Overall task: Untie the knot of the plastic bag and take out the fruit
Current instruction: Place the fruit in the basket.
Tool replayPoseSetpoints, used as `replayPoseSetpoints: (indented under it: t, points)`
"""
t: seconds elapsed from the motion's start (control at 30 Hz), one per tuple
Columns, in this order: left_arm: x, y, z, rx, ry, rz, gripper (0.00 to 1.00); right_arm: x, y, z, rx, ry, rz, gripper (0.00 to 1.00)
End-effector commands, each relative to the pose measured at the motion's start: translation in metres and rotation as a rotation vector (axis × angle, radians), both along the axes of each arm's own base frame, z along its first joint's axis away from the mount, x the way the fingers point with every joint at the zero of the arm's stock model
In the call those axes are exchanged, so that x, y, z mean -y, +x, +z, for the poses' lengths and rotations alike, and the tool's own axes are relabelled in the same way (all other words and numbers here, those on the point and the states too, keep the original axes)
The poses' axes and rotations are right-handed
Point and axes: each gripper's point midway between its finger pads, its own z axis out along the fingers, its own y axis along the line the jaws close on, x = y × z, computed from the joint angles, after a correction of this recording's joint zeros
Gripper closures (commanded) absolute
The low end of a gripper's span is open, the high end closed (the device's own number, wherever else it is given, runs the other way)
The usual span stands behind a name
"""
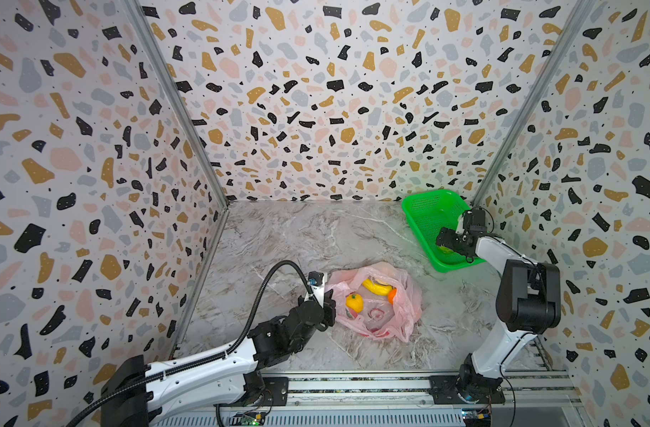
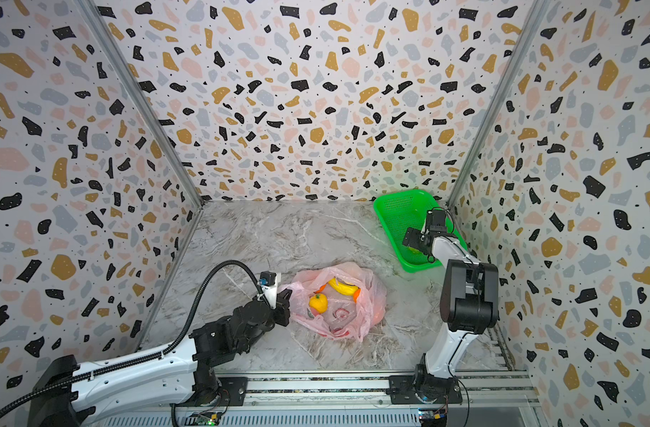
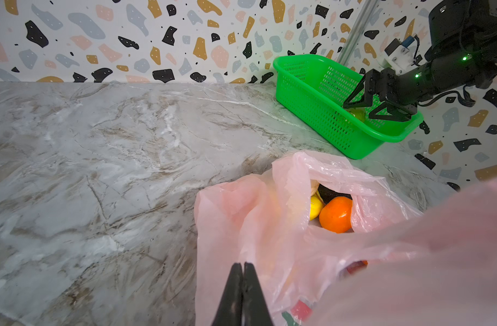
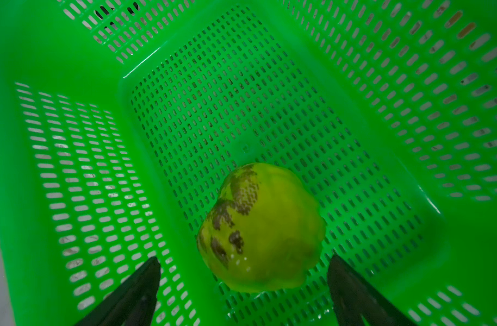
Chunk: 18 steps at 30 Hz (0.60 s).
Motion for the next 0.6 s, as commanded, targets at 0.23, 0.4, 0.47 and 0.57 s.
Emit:
replayPoseSetpoints:
  t: [0.23,0.4,0.47,0.57]
  points:
    - [-0.004,-0.001,0.022,0.061,-0.054,0.004,1.00,-0.067,-0.034,0.089,0.131,0.019,0.181,0.04]
    - [-0.004,-0.002,0.014,0.033,-0.025,0.000,1.00,-0.115,-0.075,0.106,0.132,0.048,0.319,0.04]
    - [-0.005,-0.003,0.011,0.013,-0.019,0.001,1.00,-0.134,-0.093,0.113,0.135,0.075,0.378,0.05]
    - [-0.005,-0.005,0.007,-0.013,-0.016,0.000,1.00,-0.164,-0.121,0.120,0.117,0.108,0.479,0.05]
